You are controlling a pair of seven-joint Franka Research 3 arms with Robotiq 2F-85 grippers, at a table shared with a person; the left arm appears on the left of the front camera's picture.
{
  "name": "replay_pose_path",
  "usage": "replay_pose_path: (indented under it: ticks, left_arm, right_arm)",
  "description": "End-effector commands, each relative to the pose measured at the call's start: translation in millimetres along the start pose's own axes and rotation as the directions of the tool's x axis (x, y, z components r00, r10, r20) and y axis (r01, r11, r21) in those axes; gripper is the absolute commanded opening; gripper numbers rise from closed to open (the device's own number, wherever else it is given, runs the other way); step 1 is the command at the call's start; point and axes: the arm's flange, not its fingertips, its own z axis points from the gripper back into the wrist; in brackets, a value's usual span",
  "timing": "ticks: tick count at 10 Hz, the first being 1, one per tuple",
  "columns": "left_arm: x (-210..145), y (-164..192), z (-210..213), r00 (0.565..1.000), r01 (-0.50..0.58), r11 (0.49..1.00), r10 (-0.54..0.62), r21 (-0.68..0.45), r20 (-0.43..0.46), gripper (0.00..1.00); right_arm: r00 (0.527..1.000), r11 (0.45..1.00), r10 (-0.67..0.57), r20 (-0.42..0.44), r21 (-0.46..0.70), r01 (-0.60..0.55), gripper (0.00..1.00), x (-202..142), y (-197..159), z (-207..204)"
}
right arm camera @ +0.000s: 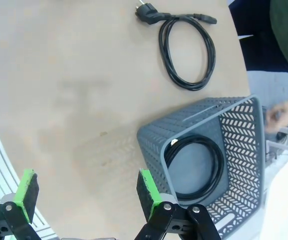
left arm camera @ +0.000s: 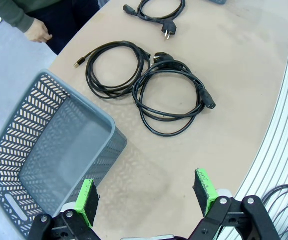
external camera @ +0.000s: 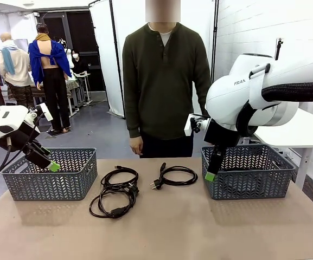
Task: Organize the cables according to human instructions.
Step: Pick up a bundle of cables and place it in the basket indicated by the human.
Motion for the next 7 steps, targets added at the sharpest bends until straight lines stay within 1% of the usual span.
replay_pose_path:
  ticks: [1,7]
  left_arm:
    - [-1.4,1.6,0.1,1.000,0.002,1.000,-0.002,-0.006,0.000,1.00]
    - [-1.4,1.6,0.1,1.000,0.002,1.000,-0.002,-0.006,0.000,1.00]
  right_arm:
    - [1.000,1.000,-0.003,-0.004,-0.004,0.003,1.00,0.3,0.4,-0.5]
    - [1.000,1.000,-0.003,-0.004,-0.004,0.003,1.00,0.3,0.4,-0.5]
